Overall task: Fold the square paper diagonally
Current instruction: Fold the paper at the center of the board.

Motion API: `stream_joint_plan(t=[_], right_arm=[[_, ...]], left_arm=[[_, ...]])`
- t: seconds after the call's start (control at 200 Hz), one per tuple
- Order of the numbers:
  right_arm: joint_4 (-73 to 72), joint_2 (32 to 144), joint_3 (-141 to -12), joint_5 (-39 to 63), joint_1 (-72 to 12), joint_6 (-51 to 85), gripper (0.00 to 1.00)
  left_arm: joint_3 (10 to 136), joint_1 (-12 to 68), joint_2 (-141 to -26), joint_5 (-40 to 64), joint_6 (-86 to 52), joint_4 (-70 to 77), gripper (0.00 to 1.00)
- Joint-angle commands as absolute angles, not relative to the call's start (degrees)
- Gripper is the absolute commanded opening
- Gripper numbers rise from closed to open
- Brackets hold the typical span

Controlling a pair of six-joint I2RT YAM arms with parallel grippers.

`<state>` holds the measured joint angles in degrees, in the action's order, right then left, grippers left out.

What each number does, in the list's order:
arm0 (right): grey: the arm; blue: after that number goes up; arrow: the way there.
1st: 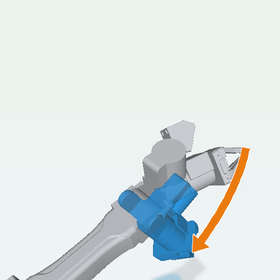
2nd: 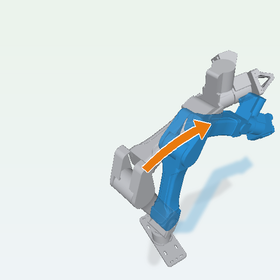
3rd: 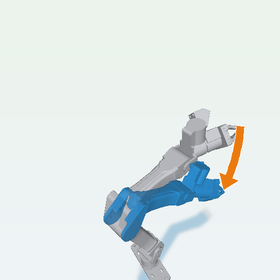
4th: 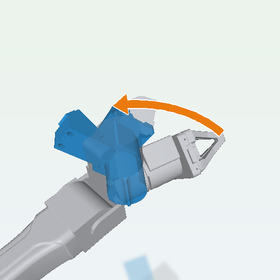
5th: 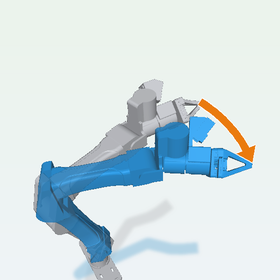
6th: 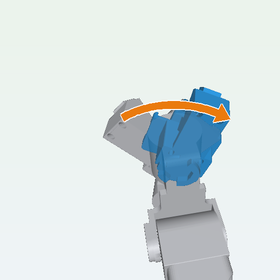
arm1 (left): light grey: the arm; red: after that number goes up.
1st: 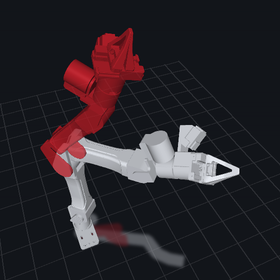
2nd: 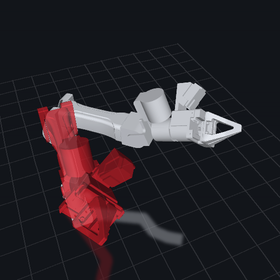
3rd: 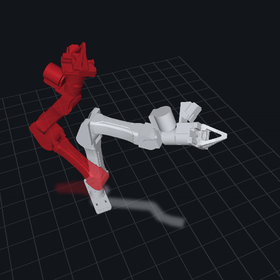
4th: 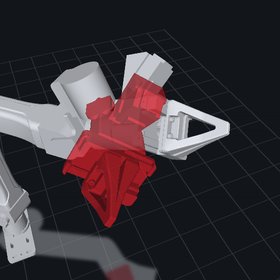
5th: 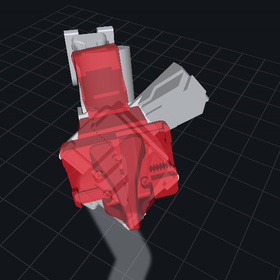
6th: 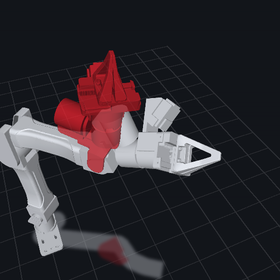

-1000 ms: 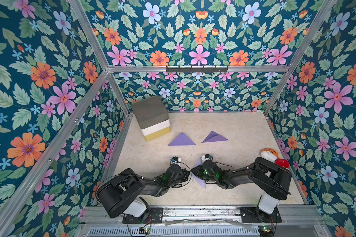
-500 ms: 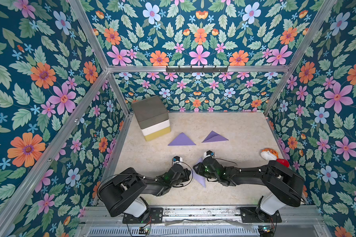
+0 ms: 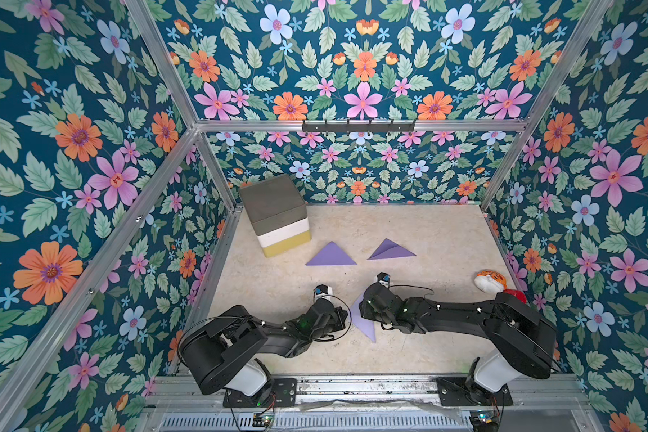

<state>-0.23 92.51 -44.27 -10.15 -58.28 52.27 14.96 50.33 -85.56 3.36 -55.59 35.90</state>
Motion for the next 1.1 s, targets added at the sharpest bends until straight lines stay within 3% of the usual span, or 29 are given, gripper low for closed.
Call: stream_joint_plan(t=[0.0,0.445,0.89,1.095], right_arm=[[5.1,93.5,-45.3,-12.6,-58.6,50.1,0.45],[5.1,94.0,-45.9,-11.5,-58.9,47.9,0.45],[-0.4,90.3,-40.6,-8.8,-58.9,47.4,0.45],[-1.1,90.0,-39.7,-7.9,-58.9,45.8,0.42]], left_arm=[[14.2,50.4,-86.6,3.3,-55.3,20.6,0.02],[14.0,50.5,-86.2,3.3,-55.6,20.9,0.04],[13.8,50.5,-85.7,3.2,-55.9,21.0,0.20],[13.7,50.5,-85.4,3.0,-56.0,20.9,0.23]])
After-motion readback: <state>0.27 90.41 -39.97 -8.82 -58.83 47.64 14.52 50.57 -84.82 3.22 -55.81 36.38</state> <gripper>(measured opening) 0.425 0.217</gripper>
